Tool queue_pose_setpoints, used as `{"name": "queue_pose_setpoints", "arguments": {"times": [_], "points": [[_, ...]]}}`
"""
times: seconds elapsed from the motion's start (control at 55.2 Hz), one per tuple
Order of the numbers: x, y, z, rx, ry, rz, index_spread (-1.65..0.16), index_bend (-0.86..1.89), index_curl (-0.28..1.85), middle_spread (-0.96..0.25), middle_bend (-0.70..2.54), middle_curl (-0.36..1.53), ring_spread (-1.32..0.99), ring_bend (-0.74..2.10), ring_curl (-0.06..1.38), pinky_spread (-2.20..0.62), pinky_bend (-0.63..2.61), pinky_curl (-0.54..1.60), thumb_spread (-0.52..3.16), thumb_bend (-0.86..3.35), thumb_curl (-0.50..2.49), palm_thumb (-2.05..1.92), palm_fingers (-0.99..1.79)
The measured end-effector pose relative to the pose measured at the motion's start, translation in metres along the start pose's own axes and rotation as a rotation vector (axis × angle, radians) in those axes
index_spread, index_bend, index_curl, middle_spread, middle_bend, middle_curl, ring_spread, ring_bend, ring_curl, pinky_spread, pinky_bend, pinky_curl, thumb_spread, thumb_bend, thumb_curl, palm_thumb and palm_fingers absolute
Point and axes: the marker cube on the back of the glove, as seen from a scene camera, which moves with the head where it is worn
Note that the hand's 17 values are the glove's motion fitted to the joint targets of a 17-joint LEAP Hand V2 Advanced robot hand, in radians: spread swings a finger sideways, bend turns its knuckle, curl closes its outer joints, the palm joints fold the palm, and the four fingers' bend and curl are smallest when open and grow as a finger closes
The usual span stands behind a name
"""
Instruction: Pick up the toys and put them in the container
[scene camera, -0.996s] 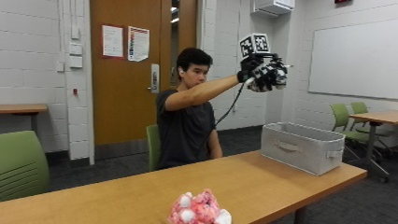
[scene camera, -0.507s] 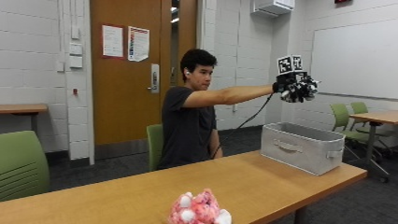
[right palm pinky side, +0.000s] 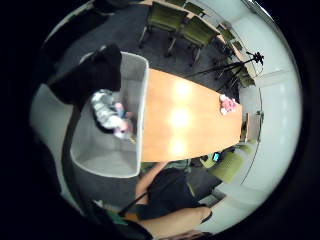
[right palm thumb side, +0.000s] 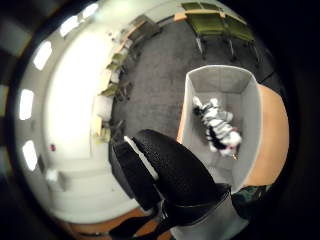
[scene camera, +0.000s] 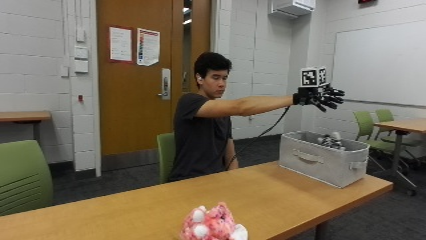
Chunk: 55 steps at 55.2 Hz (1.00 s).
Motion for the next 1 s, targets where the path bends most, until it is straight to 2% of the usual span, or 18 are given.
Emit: {"name": "queue_pose_setpoints", "arguments": {"times": [0.091,0.145,0.217,0.326,0.634,0.833,0.996], "points": [[-0.042,0.031,-0.004,0.019,0.03,-0.039,-0.23,0.08,0.06,-0.01,0.21,0.58,-0.04,0.92,0.27,-0.08,1.48,0.43,1.09,-0.13,0.34,-0.18,-0.22],[-0.023,0.033,-0.01,0.038,0.068,-0.072,-0.25,0.11,0.07,-0.01,0.21,0.57,-0.03,0.87,0.26,-0.07,1.43,0.41,1.08,-0.12,0.31,-0.18,-0.19],[0.006,0.041,-0.02,0.047,0.094,-0.233,-0.26,0.13,0.09,-0.02,0.22,0.56,-0.04,0.81,0.24,-0.05,1.36,0.38,1.07,-0.12,0.27,-0.17,-0.14],[0.073,0.03,-0.034,0.092,0.201,-0.067,-0.3,0.2,0.15,-0.05,0.21,0.54,-0.09,0.72,0.21,-0.05,1.22,0.34,1.04,-0.12,0.23,-0.17,-0.08],[0.299,0.022,-0.072,0.09,0.213,0.011,-0.34,0.16,0.24,-0.11,0.21,0.5,-0.17,0.66,0.2,-0.05,1.09,0.3,0.99,-0.1,0.16,-0.14,0.01],[0.4,0.028,-0.086,0.093,0.217,0.085,-0.35,0.16,0.25,-0.15,0.24,0.5,-0.23,0.68,0.21,-0.06,1.07,0.3,0.96,-0.1,0.15,-0.14,0.03],[0.488,0.022,-0.076,0.073,0.233,0.116,-0.37,0.17,0.27,-0.17,0.24,0.49,-0.24,0.64,0.21,-0.03,1.04,0.3,0.92,-0.1,0.15,-0.14,0.0]]}}
